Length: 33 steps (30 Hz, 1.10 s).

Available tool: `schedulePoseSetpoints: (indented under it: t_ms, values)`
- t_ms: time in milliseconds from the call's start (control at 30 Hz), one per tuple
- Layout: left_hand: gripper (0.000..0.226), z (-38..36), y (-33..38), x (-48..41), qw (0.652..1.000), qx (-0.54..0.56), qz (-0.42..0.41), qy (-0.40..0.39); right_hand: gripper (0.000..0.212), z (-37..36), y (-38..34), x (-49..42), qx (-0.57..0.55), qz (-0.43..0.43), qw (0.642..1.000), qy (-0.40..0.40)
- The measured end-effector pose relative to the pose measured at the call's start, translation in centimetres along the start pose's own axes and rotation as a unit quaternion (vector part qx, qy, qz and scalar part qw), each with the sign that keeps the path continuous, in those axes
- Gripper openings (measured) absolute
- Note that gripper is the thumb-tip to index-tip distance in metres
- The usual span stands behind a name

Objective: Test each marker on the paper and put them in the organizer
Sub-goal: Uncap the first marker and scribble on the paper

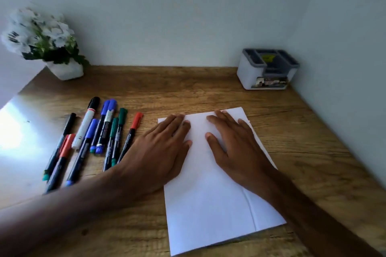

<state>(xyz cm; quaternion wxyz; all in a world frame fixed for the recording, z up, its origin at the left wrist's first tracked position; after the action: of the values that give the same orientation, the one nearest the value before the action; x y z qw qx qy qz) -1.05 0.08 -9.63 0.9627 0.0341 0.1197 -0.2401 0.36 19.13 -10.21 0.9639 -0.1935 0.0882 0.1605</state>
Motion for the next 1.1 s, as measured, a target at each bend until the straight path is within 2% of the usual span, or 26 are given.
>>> schedulePoseSetpoints:
  t_ms: [100,233,300,367,833,900,1000,1067,1100]
  values:
    - [0.067,0.4,0.2,0.5,0.998,0.052,0.015,-0.011,0.049,0.0,0.0,0.0,0.007,0.01,1.0,0.016]
    - [0.074,1.3,0.5,0.8,0.997,0.063,0.029,-0.022,0.047,0.2,-0.2,0.1,-0.009,0.02,0.999,0.031]
    - [0.065,1.5,0.5,0.8,0.996,0.066,0.043,-0.044,0.046,0.2,-0.3,0.0,-0.006,0.024,0.999,0.032]
    - [0.058,1.7,0.6,0.9,0.996,0.059,0.051,-0.05,0.046,0.1,-0.2,-0.1,-0.005,0.025,0.999,0.029]
    - [0.06,2.7,0.8,1.4,0.997,-0.023,0.063,-0.035,0.048,0.6,-1.0,-0.5,0.013,0.053,0.998,-0.03]
    - [0.053,3.5,0.4,1.6,0.998,-0.013,0.063,-0.012,0.043,1.5,-1.9,-0.8,0.036,0.061,0.997,0.0]
    - [0.034,5.7,-1.1,1.4,0.995,0.039,0.056,0.071,0.029,3.2,-4.8,-1.8,0.013,0.083,0.992,0.098]
    - [0.028,6.8,-3.5,0.7,0.987,0.063,0.087,0.118,0.022,3.5,-7.2,-2.6,-0.027,0.116,0.986,0.115]
    - [0.032,7.2,-5.1,0.2,0.982,0.073,0.116,0.132,0.021,3.4,-8.3,-3.0,-0.042,0.142,0.983,0.109]
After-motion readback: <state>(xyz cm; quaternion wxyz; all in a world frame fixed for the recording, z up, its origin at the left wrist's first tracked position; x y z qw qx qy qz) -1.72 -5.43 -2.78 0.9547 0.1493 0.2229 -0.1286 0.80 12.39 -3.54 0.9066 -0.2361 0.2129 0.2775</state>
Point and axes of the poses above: each hand's wrist, its own x-axis away from the middle knuckle, its own z-axis out of the back of the hand, y = z × x, the point moved 3 cm from there along -x, towards the middle knuckle, and after that the axes turned 10 degrees about z, right-handed, at the moved point
